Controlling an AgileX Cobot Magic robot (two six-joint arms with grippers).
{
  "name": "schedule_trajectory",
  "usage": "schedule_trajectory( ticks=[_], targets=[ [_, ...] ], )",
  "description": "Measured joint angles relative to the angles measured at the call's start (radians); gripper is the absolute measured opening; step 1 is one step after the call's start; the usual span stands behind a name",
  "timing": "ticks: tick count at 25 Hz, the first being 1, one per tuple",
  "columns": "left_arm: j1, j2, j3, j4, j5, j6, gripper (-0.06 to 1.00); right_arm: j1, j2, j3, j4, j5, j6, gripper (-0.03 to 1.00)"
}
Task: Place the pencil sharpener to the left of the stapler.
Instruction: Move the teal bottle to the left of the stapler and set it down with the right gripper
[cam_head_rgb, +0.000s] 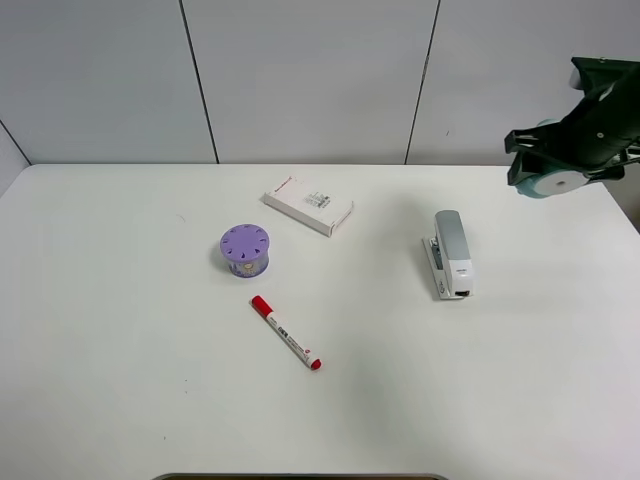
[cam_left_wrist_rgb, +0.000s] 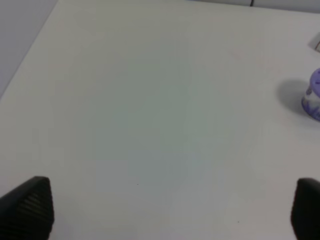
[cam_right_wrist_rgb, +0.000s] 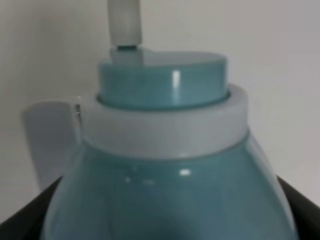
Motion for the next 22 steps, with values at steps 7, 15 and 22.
schedule_trajectory(
  ticks=[7, 15, 22],
  targets=[
    [0.000, 0.000, 0.000, 0.000, 0.000, 0.000, 0.95, 0.146, -0.002, -0.019, 0.008, 0.001, 0.101, 0.67],
    [0.000, 0.000, 0.000, 0.000, 0.000, 0.000, 0.95, 0.284, 0.015, -0.154, 0.006, 0.056, 0.224, 0.67],
    [0.000, 0.000, 0.000, 0.000, 0.000, 0.000, 0.95, 0.362, 0.075, -0.169, 0.001, 0.070, 0.265, 0.67]
  ],
)
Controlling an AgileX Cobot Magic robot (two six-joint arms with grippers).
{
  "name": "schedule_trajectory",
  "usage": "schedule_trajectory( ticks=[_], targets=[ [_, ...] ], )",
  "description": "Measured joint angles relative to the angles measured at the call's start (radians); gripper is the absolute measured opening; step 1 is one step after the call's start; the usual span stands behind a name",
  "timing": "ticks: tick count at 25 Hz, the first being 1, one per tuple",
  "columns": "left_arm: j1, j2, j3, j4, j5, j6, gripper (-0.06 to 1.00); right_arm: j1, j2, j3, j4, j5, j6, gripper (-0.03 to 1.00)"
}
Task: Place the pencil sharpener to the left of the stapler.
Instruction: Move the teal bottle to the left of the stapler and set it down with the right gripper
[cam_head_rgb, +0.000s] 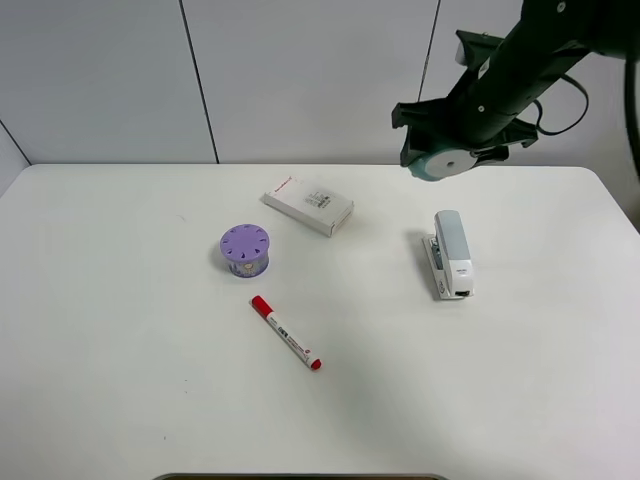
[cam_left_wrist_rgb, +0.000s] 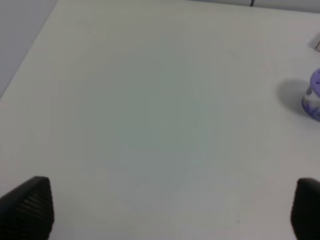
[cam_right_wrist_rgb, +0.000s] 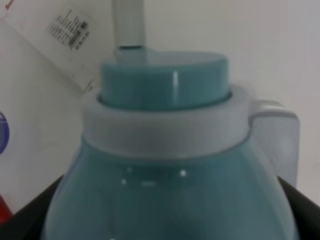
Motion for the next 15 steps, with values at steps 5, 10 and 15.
schedule_trajectory(
  ticks=[5, 10, 15],
  targets=[
    [0.000, 0.000, 0.000, 0.000, 0.000, 0.000, 0.95, 0.066, 0.092, 0.000, -0.001, -0.006, 0.017, 0.67],
    [0.000, 0.000, 0.000, 0.000, 0.000, 0.000, 0.95, 0.097, 0.168, 0.000, 0.001, -0.044, 0.020, 0.67],
    [0.000, 0.000, 0.000, 0.000, 0.000, 0.000, 0.95, 0.109, 0.234, 0.000, 0.027, -0.059, 0.020, 0.67]
  ],
)
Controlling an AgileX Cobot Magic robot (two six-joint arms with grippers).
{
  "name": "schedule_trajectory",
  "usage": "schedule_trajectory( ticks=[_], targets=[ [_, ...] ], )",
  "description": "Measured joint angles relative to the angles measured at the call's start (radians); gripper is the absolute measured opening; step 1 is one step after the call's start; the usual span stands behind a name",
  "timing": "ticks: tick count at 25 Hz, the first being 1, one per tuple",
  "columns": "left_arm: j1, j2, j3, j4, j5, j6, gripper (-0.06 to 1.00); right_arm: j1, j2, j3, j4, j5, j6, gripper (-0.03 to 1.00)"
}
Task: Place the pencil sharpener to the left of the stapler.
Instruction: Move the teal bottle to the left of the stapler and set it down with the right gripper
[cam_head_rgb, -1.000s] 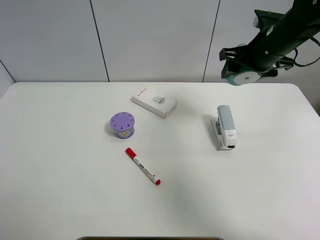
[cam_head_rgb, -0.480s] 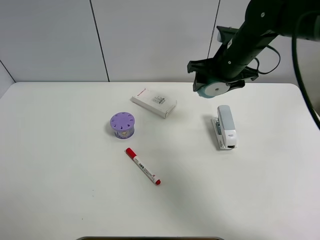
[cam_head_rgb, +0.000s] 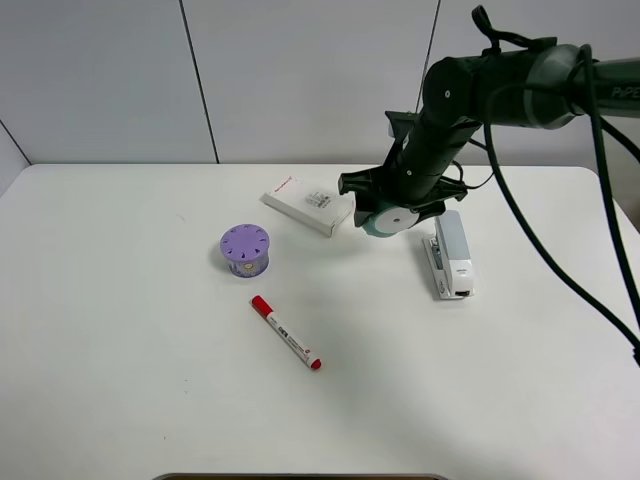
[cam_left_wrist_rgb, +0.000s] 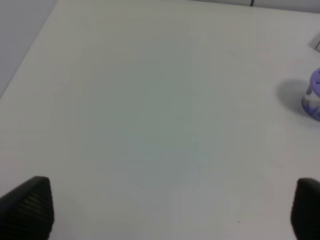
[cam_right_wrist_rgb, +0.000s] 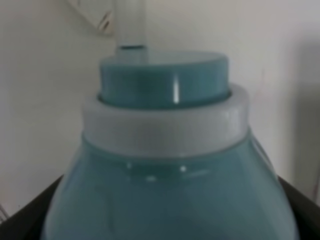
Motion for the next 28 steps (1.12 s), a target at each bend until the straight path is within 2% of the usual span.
schedule_trajectory(
  ticks=[28],
  targets=[
    [0.000, 0.000, 0.000, 0.000, 0.000, 0.000, 0.95, 0.001, 0.209, -0.002, 0.053, -0.093, -0.002, 0.67]
  ],
)
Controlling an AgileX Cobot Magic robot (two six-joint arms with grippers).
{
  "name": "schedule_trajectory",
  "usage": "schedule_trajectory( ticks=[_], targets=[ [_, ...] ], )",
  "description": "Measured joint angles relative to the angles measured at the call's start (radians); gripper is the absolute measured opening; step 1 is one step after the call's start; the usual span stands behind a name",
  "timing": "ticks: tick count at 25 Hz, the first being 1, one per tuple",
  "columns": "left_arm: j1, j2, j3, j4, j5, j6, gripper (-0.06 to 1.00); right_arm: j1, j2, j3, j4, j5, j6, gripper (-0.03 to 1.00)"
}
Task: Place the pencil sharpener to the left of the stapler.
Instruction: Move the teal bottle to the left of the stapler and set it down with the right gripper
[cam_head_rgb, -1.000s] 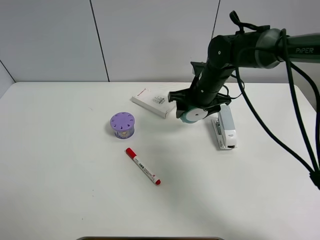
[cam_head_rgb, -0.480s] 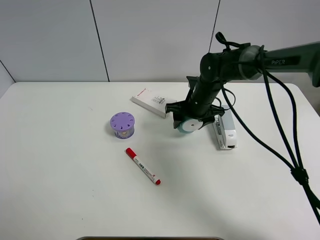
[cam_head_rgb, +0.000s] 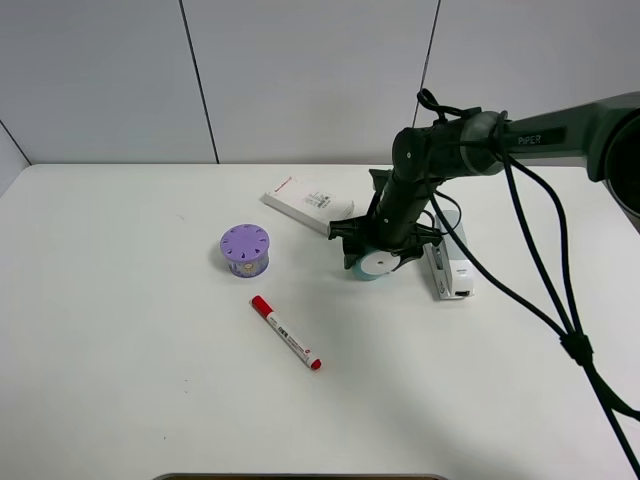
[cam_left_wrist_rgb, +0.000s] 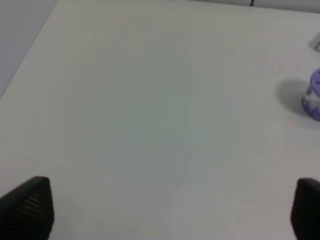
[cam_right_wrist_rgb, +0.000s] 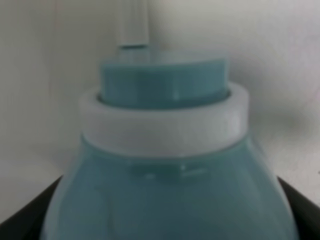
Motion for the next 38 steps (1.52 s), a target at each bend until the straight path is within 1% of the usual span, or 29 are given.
schedule_trajectory(
  ticks=[38],
  targets=[
    [0.000, 0.000, 0.000, 0.000, 0.000, 0.000, 0.95, 0.000, 0.001, -0.001, 0.000, -0.003, -0.005, 0.67]
  ],
)
